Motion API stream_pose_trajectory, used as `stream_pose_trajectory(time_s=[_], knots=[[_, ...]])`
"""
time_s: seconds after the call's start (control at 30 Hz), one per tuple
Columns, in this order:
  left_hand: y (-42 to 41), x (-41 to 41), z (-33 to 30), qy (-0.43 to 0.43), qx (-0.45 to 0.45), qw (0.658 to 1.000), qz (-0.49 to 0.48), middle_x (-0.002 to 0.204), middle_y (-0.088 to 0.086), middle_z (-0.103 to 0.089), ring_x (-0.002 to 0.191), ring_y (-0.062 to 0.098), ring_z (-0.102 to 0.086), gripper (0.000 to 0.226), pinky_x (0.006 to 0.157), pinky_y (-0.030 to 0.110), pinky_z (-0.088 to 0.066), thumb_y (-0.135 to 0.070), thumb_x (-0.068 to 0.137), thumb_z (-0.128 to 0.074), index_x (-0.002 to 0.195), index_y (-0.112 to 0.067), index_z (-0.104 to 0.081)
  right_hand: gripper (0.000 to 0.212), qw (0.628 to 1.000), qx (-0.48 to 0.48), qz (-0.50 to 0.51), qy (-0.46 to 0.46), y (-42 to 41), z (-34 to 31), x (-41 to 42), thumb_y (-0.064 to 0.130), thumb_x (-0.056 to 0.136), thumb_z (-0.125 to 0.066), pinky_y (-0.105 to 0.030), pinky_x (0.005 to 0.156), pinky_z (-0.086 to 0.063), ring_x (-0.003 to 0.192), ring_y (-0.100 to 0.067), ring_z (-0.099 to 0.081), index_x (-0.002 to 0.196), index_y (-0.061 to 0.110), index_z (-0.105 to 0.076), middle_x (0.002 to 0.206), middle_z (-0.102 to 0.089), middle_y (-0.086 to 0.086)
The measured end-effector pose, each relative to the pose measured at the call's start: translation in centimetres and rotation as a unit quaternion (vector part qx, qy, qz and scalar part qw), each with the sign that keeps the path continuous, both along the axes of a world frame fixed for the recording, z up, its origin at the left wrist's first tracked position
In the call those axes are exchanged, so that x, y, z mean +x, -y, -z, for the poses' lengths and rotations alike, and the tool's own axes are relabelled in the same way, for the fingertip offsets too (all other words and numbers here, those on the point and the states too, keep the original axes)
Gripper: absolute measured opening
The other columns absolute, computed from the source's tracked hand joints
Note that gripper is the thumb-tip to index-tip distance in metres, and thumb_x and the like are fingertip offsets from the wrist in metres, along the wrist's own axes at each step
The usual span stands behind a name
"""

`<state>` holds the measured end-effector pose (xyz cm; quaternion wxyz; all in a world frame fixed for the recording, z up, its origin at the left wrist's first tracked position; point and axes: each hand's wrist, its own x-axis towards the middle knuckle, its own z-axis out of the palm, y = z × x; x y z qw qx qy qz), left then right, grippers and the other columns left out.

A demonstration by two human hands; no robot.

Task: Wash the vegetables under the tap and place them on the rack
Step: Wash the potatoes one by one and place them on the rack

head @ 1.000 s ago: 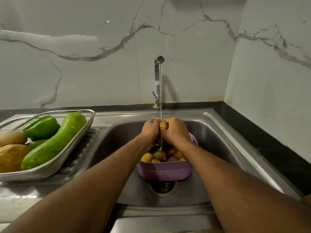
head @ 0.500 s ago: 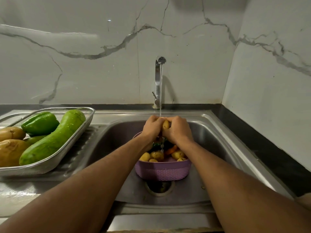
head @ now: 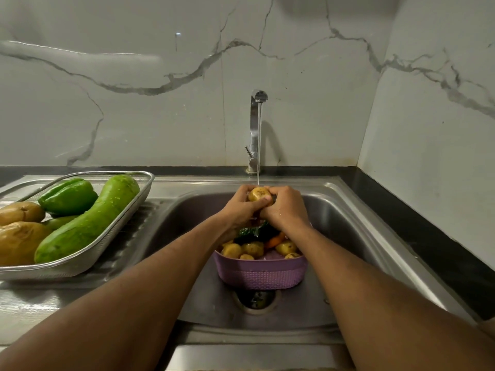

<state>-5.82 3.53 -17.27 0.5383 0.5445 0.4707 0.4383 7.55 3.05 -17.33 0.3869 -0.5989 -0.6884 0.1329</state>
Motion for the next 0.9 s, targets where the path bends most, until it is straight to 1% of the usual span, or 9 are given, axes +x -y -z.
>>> stream_pose_trajectory(time_s=[0.1,0.17,0.23,0.3,0.4,0.5,0.67,0.8,0.9], knots=[[0.2,0.7,-0.2,-0.034,0.044,0.997,-0.053,0.116,0.009,-0.060,0.102,0.027,-0.065,0.024,0.073,0.036,-0.061,-0.030,0.102,-0.062,0.123,-0.024,-0.053,0.025,1.000,0.007,-0.003,-0.020,0.1,-0.2,-0.1,0.025,0.084,-0.080,-0.026,0.068,-0.056,0.084,-0.013,-0.068,0.109,0.025,-0.076,0.089,-0.072,0.007],[0.1,1.2,-0.2,-0.038,0.069,0.991,-0.109,0.107,0.007,-0.062,0.094,0.023,-0.064,0.012,0.072,0.037,-0.060,-0.033,0.106,-0.052,0.113,-0.023,-0.054,0.021,1.000,0.006,-0.015,-0.017,0.2,-0.3,-0.5,0.026,0.087,-0.078,-0.030,0.072,-0.060,0.083,-0.012,-0.070,0.107,0.027,-0.077,0.088,-0.074,0.007],[0.0,1.1,-0.1,-0.040,0.085,0.985,-0.143,0.101,0.007,-0.062,0.088,0.021,-0.063,0.017,0.071,0.039,-0.059,-0.036,0.109,-0.045,0.103,-0.024,-0.056,0.012,1.000,0.007,-0.020,-0.006,0.3,-0.5,-0.9,0.028,0.085,-0.079,-0.039,0.076,-0.062,0.078,-0.012,-0.069,0.096,0.026,-0.076,0.082,-0.073,0.007],[-0.2,0.5,-0.1,-0.028,0.088,0.981,-0.170,0.096,0.009,-0.063,0.085,0.025,-0.061,0.027,0.076,0.047,-0.060,-0.038,0.109,-0.044,0.099,-0.017,-0.059,0.017,1.000,0.011,-0.028,0.006,0.5,-0.7,-1.5,0.030,0.080,-0.083,-0.041,0.076,-0.062,0.076,-0.011,-0.067,0.095,0.026,-0.075,0.080,-0.072,0.008],[-0.1,-0.3,-0.4,0.003,0.067,0.987,-0.147,0.094,0.011,-0.061,0.080,0.025,-0.061,0.031,0.069,0.043,-0.059,-0.040,0.109,-0.045,0.103,-0.013,-0.059,0.034,0.999,0.015,-0.028,0.031,0.6,-0.9,-1.8,0.034,0.076,-0.088,-0.036,0.078,-0.059,0.081,-0.011,-0.067,0.107,0.028,-0.075,0.088,-0.073,0.007],[0.4,-0.2,-0.6,0.004,0.026,0.997,-0.076,0.104,0.011,-0.063,0.079,0.021,-0.062,0.024,0.061,0.032,-0.057,-0.038,0.108,-0.050,0.117,-0.018,-0.058,0.036,0.999,0.009,-0.006,0.032,0.6,-0.9,-1.2,0.037,0.078,-0.087,-0.036,0.078,-0.060,0.081,-0.010,-0.067,0.111,0.031,-0.075,0.088,-0.073,0.009],[0.5,1.2,-0.6,0.027,0.004,0.998,-0.057,0.116,0.013,-0.063,0.097,0.025,-0.061,0.020,0.077,0.038,-0.055,-0.030,0.104,-0.055,0.122,-0.021,-0.058,0.024,0.998,0.009,0.038,0.040,0.8,-1.1,-0.8,0.036,0.084,-0.081,-0.035,0.075,-0.060,0.082,-0.015,-0.069,0.106,0.029,-0.075,0.090,-0.073,0.006],[0.7,2.0,-0.6,0.056,-0.007,0.995,-0.077,0.114,0.012,-0.065,0.107,0.029,-0.062,0.018,0.091,0.044,-0.057,-0.025,0.105,-0.048,0.115,-0.023,-0.063,0.012,0.990,0.033,0.100,0.093,0.7,-1.1,-1.6,0.030,0.094,-0.070,-0.028,0.064,-0.045,0.073,-0.014,-0.059,0.101,0.021,-0.075,0.088,-0.071,0.002],[0.5,2.3,-0.5,0.041,-0.014,0.991,-0.126,0.111,0.011,-0.066,0.099,0.023,-0.062,0.026,0.074,0.035,-0.054,-0.021,0.108,-0.040,0.120,-0.017,-0.063,0.009,0.981,0.037,0.121,0.148,0.5,-0.9,-2.4,0.022,0.100,-0.064,-0.029,0.067,-0.049,0.074,-0.014,-0.055,0.103,0.016,-0.070,0.093,-0.070,-0.001]])
